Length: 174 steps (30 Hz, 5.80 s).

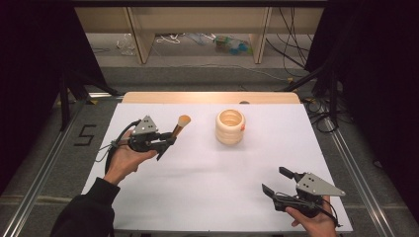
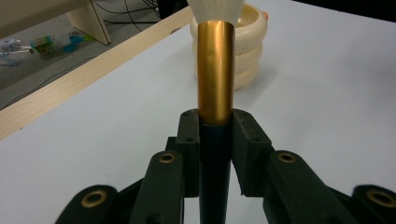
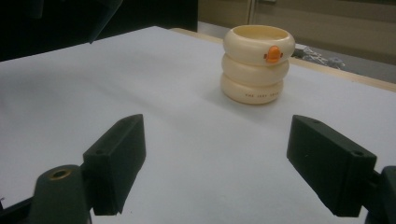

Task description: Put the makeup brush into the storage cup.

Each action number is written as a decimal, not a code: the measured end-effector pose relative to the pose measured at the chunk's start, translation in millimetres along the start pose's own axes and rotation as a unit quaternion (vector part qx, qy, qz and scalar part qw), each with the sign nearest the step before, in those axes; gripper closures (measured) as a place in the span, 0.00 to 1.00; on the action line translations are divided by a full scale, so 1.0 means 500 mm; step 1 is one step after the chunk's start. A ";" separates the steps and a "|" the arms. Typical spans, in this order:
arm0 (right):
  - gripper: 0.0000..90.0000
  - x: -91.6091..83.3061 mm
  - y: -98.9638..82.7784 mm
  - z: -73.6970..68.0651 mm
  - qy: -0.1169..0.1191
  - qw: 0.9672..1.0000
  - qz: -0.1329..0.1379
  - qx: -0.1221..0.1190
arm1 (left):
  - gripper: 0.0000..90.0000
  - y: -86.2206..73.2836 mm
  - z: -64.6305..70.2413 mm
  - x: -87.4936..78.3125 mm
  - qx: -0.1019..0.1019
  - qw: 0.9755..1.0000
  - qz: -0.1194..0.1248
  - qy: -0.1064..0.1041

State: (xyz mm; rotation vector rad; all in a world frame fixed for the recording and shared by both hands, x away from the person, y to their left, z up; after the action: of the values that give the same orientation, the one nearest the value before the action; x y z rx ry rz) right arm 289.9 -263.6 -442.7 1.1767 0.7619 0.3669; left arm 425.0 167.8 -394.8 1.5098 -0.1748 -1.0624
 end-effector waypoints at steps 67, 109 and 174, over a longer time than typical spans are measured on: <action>0.22 -0.003 -0.001 0.003 0.001 1.000 -0.001 0.002 | 0.82 0.175 0.080 0.207 -0.060 0.990 0.106 -0.071; 0.22 0.002 -0.002 0.004 0.001 1.000 0.017 -0.004 | 0.82 0.251 0.105 0.302 -0.083 0.983 0.148 -0.069; 0.23 0.000 -0.001 0.000 0.007 1.000 0.009 -0.005 | 0.82 0.159 0.084 0.399 -0.105 0.986 0.119 -0.045</action>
State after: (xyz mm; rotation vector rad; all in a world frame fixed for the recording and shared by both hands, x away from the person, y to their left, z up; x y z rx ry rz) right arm 289.8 -263.7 -443.1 1.1724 0.7616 0.3935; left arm 545.5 -12.7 -422.4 1.2200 -0.2894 -0.9265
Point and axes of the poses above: each handheld gripper's, and its own axes: x roughly forward along the jaws, y roughly out of its top, z roughly to its right, the point moved 1 cm from there along x, roughly forward along the jaws, and after that the axes turned 11 degrees about -x, right-handed, at the moved point
